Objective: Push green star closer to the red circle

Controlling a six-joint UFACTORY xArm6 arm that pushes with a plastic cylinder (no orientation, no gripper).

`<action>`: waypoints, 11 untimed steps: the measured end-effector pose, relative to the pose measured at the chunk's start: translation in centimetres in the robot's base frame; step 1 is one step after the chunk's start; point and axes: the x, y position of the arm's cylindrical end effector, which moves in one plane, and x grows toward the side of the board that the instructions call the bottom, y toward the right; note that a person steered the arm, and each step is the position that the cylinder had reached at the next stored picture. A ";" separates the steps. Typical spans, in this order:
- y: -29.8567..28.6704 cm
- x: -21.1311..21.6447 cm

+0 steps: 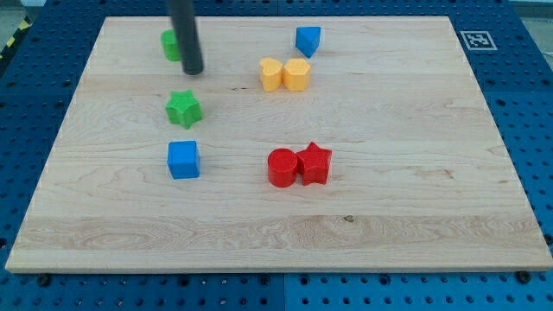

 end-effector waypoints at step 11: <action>10.9 11.5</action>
